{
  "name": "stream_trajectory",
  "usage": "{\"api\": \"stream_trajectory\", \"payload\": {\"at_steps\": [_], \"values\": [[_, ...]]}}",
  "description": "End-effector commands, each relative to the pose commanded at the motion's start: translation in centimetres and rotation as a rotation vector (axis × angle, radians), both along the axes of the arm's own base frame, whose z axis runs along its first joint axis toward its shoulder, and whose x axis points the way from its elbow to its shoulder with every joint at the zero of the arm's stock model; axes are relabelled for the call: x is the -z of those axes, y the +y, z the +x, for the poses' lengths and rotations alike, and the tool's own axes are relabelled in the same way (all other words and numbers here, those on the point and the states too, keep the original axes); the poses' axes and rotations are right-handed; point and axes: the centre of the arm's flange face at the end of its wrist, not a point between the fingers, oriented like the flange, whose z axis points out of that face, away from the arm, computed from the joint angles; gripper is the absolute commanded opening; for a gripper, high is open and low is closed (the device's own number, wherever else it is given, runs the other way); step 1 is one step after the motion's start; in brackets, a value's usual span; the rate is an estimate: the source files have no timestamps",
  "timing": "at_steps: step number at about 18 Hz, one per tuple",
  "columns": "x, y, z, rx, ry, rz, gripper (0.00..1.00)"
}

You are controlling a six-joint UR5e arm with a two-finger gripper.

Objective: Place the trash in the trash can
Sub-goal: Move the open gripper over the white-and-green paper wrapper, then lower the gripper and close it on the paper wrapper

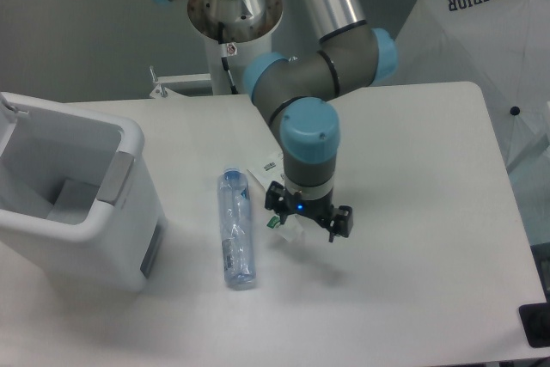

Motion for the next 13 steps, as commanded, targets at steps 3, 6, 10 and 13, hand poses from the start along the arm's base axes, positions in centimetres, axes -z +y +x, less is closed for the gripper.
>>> {"api": "stream_trajectory", "payload": {"at_steps": [3,6,10,13], "values": [[1.0,0.0,1.1,-0.02,-0.017,-0.016,1.0],[1.5,0.0,1.2,-0.029,-0.022,-0.023,1.0],[2.6,0.0,1.3,-0.05,-0.031,-0.04,1.0],[3.7,0.1,1.1,-0.053,-0.034,-0.05,1.0]]}}
